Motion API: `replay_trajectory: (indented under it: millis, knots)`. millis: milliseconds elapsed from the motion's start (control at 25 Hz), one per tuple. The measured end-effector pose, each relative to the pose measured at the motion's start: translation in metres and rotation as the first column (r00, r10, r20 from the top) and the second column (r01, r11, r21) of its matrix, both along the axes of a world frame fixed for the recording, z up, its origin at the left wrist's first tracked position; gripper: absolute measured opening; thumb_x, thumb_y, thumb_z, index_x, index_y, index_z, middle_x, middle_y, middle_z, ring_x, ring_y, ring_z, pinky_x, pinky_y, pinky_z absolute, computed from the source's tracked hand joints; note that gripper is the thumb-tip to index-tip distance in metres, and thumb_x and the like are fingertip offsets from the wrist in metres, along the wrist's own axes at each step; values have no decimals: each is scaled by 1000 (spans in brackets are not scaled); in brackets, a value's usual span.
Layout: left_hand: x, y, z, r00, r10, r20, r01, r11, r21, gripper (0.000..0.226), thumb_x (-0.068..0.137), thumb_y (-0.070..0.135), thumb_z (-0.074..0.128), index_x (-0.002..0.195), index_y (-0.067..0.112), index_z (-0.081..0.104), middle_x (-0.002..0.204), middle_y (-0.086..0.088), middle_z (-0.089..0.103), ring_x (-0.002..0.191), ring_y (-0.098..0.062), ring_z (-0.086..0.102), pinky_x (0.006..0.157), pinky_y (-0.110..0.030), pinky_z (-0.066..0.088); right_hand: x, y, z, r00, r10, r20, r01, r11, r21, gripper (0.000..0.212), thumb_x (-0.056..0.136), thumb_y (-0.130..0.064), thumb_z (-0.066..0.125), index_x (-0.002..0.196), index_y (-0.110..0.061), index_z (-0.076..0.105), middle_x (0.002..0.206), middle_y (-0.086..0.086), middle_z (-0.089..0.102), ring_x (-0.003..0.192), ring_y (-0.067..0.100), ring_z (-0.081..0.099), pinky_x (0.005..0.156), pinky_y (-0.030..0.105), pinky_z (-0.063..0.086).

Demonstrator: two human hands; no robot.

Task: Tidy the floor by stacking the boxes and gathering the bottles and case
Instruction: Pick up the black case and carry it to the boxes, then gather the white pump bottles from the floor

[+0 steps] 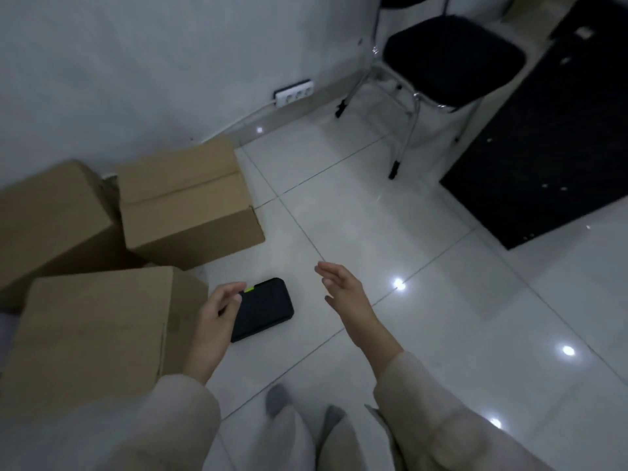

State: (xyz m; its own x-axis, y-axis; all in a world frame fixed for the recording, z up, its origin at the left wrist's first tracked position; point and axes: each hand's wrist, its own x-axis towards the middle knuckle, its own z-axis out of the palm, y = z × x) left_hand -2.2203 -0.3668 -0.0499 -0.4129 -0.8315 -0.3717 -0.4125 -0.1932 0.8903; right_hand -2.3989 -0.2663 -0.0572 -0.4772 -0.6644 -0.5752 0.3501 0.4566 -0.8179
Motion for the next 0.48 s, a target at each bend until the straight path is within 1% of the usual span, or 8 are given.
replay_trajectory:
  millis: [40, 80, 120, 200, 280, 360, 480]
  knots:
    - [-4, 7, 26, 999, -41, -12, 41, 999, -34, 23, 95, 7, 43, 97, 23, 59, 102, 14, 59, 98, 3, 52, 83, -3, 38, -1, 11, 31, 998, -60, -15, 59, 998, -32, 34, 96, -4, 35, 122, -18, 53, 124, -5, 57, 110, 4, 50, 98, 23, 39]
    - [-7, 14, 47, 997, -78, -17, 76, 995, -63, 21, 95, 7, 42, 100, 20, 59, 104, 10, 60, 100, -2, 53, 88, -9, 38, 0, 23, 57, 992, -126, -20, 125, 990, -65, 33, 96, -5, 36, 119, -21, 54, 121, -8, 57, 110, 4, 50, 95, 23, 40]
    - [-10, 21, 67, 993, -114, -21, 112, 990, -86, 20, 95, 8, 42, 103, 16, 59, 107, 5, 60, 103, -7, 53, 94, -18, 38, 3, 37, 79, 981, -194, -22, 191, 977, -98, 31, 96, -7, 37, 117, -22, 54, 119, -9, 58, 110, 4, 50, 94, 24, 40]
    - [-14, 38, 95, 980, -197, -28, 193, 976, -104, 20, 96, 9, 42, 106, 13, 59, 111, 1, 59, 108, -13, 51, 101, -32, 38, 16, 72, 111, 945, -327, -2, 324, 937, -134, 29, 97, -9, 39, 114, -24, 55, 117, -10, 59, 112, 5, 51, 91, 24, 42]
    - [-13, 56, 114, 952, -303, -36, 298, 949, -102, 20, 96, 10, 42, 105, 14, 59, 108, 2, 61, 110, -16, 52, 103, -38, 38, 36, 110, 129, 887, -460, 36, 460, 878, -131, 26, 96, -10, 41, 110, -25, 56, 117, -9, 60, 116, 9, 51, 89, 24, 43]
    - [-10, 74, 128, 898, -438, -46, 432, 897, -96, 19, 96, 10, 42, 103, 18, 58, 104, 6, 61, 110, -17, 52, 103, -40, 38, 59, 151, 136, 797, -602, 44, 602, 788, -128, 24, 95, -10, 43, 107, -25, 56, 117, -6, 61, 118, 13, 52, 89, 27, 43]
    - [3, 105, 142, 788, -614, -41, 610, 788, -87, 19, 95, 8, 42, 105, 15, 57, 103, 3, 61, 109, -19, 53, 103, -39, 38, 106, 212, 142, 582, -812, 48, 810, 573, -121, 22, 94, -8, 44, 109, -19, 55, 119, 0, 61, 114, 17, 53, 89, 31, 41]
